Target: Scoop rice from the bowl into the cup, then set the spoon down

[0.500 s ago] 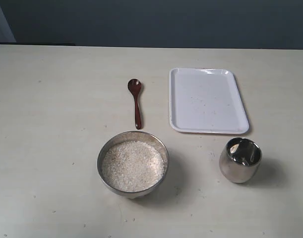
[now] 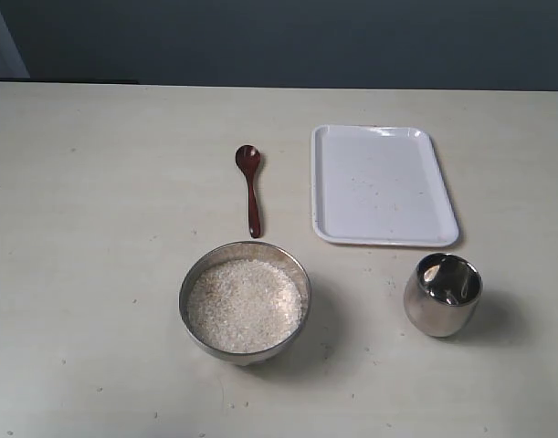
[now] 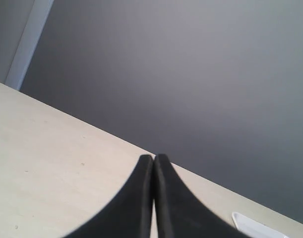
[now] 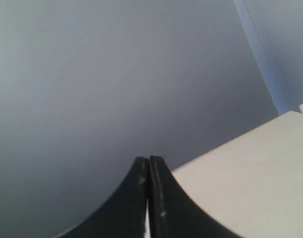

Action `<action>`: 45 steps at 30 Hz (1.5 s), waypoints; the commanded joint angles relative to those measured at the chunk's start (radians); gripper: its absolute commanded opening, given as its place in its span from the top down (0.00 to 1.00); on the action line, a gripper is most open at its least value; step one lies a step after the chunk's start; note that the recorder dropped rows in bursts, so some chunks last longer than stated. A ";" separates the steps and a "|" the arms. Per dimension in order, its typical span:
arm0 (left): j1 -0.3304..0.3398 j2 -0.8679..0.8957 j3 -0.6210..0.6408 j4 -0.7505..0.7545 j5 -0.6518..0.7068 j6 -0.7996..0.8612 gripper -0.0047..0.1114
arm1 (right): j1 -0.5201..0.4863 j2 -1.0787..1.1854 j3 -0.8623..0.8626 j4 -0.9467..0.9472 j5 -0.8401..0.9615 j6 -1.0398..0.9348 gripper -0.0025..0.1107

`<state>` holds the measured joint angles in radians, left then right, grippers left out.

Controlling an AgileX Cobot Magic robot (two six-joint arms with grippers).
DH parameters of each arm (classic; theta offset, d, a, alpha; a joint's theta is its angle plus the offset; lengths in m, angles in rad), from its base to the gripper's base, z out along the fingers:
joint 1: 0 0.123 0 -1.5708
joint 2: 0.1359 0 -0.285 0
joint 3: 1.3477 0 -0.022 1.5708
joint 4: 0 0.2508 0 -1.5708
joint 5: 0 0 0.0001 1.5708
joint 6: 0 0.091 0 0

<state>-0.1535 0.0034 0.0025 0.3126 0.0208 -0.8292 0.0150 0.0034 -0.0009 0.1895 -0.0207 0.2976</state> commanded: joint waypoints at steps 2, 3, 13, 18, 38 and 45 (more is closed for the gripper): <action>-0.008 -0.003 -0.003 0.003 -0.013 0.001 0.96 | -0.006 -0.003 0.001 0.311 -0.207 0.082 0.97; -0.008 -0.003 -0.003 0.003 -0.013 0.001 0.96 | -0.006 -0.003 0.001 0.363 -0.229 0.082 0.97; -0.008 -0.003 -0.003 0.003 -0.013 0.001 0.96 | -0.004 -0.003 0.001 0.328 -0.127 0.262 0.97; -0.008 -0.003 -0.003 0.003 -0.013 0.001 0.96 | -0.002 -0.003 0.001 0.346 -0.011 0.264 0.97; -0.008 -0.003 -0.003 0.003 -0.013 0.001 0.96 | 0.228 0.451 -0.565 -0.440 0.087 0.088 0.97; -0.008 -0.003 -0.003 0.003 -0.013 0.001 0.96 | 0.408 0.878 -0.866 -0.461 0.295 -0.067 0.97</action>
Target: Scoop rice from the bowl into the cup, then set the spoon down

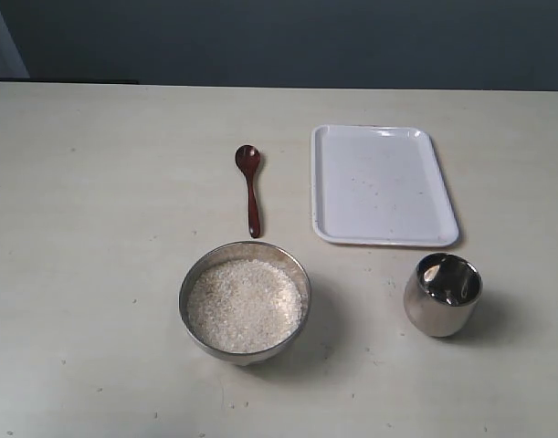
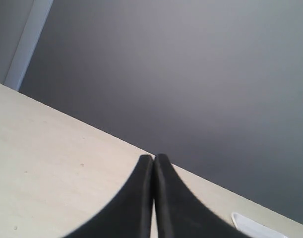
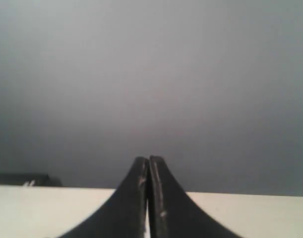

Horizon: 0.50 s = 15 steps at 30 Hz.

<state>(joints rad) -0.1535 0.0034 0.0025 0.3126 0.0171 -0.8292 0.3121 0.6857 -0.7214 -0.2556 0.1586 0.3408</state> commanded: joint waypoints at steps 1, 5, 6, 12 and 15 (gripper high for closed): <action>-0.008 -0.003 -0.003 0.003 -0.010 0.001 0.96 | 0.150 0.247 -0.195 -0.006 0.150 -0.146 0.97; -0.008 -0.003 -0.003 0.003 -0.010 0.001 0.96 | 0.353 0.487 -0.388 0.033 0.302 -0.324 0.97; -0.008 -0.003 -0.003 0.003 -0.010 0.001 0.96 | 0.390 0.554 -0.441 0.033 0.346 -0.324 0.97; -0.008 -0.003 -0.003 0.003 -0.010 0.001 0.96 | 0.458 0.961 -0.740 0.048 0.595 -0.278 0.97; -0.008 -0.003 -0.003 0.003 -0.010 0.001 0.96 | 0.456 1.135 -0.862 0.059 0.644 -0.215 0.97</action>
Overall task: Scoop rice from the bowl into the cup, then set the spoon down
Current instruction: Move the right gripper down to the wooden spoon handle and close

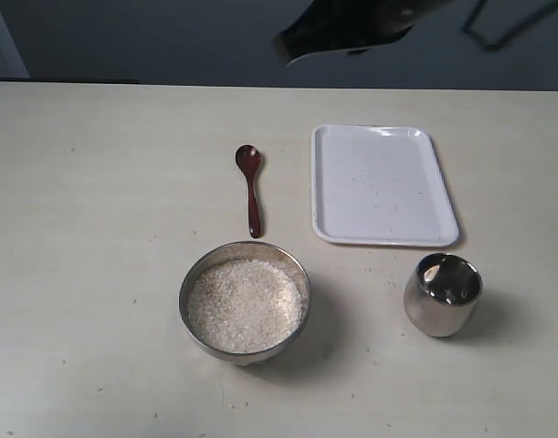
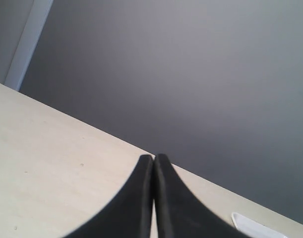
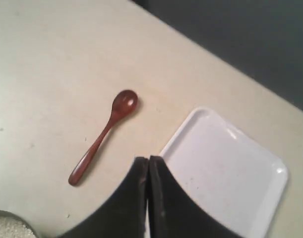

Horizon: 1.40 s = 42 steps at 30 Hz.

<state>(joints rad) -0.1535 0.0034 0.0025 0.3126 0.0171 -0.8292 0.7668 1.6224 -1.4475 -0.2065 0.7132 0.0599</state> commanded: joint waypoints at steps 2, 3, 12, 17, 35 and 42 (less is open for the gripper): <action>-0.008 -0.003 -0.003 0.003 -0.010 0.001 0.96 | -0.003 0.310 -0.213 0.025 0.130 0.080 0.97; -0.008 -0.003 -0.003 0.003 -0.010 0.001 0.96 | -0.005 0.362 -0.254 0.039 0.151 0.080 0.97; -0.008 -0.003 -0.003 0.003 -0.010 0.001 0.96 | -0.009 0.626 -0.520 0.143 0.436 0.018 0.97; -0.008 -0.003 -0.003 0.003 -0.010 0.001 0.96 | -0.009 0.643 -0.519 0.254 0.386 -0.067 0.97; -0.008 -0.003 -0.003 0.003 -0.010 0.001 0.96 | -0.009 0.761 -0.519 0.329 0.281 -0.060 0.65; -0.008 -0.003 -0.003 0.003 -0.010 0.001 0.96 | -0.009 0.825 -0.519 0.341 0.279 -0.047 0.59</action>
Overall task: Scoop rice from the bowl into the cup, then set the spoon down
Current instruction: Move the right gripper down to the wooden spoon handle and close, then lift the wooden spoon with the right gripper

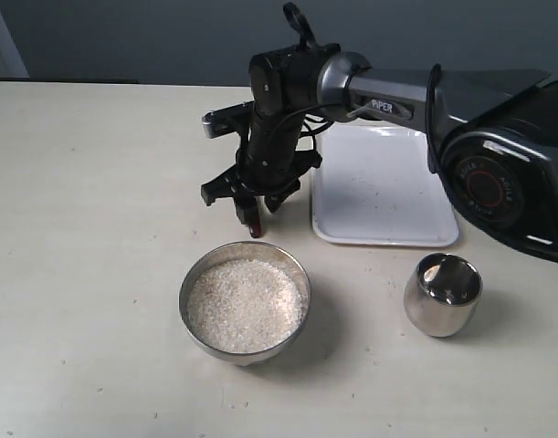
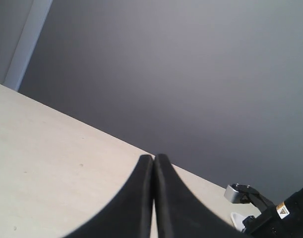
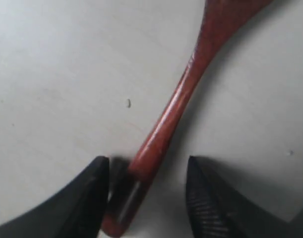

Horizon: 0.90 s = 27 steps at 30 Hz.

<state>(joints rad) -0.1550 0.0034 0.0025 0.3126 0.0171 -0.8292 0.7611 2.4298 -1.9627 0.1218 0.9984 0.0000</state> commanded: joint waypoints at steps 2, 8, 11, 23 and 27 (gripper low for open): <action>-0.006 -0.003 -0.003 0.003 -0.010 0.001 0.96 | -0.003 0.024 -0.004 0.020 -0.006 0.014 0.74; -0.006 -0.003 -0.003 0.003 -0.010 0.001 0.96 | -0.003 0.024 -0.008 -0.012 0.036 -0.009 0.99; -0.006 -0.003 -0.003 0.003 -0.010 0.001 0.96 | -0.003 -0.026 -0.009 -0.087 0.095 -0.099 0.99; -0.006 -0.003 -0.003 0.003 -0.010 0.001 0.96 | -0.003 -0.249 -0.010 -0.259 0.223 -0.203 0.99; -0.006 -0.003 -0.003 0.003 -0.010 0.001 0.96 | -0.003 -0.322 -0.005 -0.262 0.223 -0.224 0.99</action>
<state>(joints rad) -0.1550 0.0034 0.0025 0.3126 0.0153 -0.8292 0.7611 2.1596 -1.9725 -0.1321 1.2129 -0.2021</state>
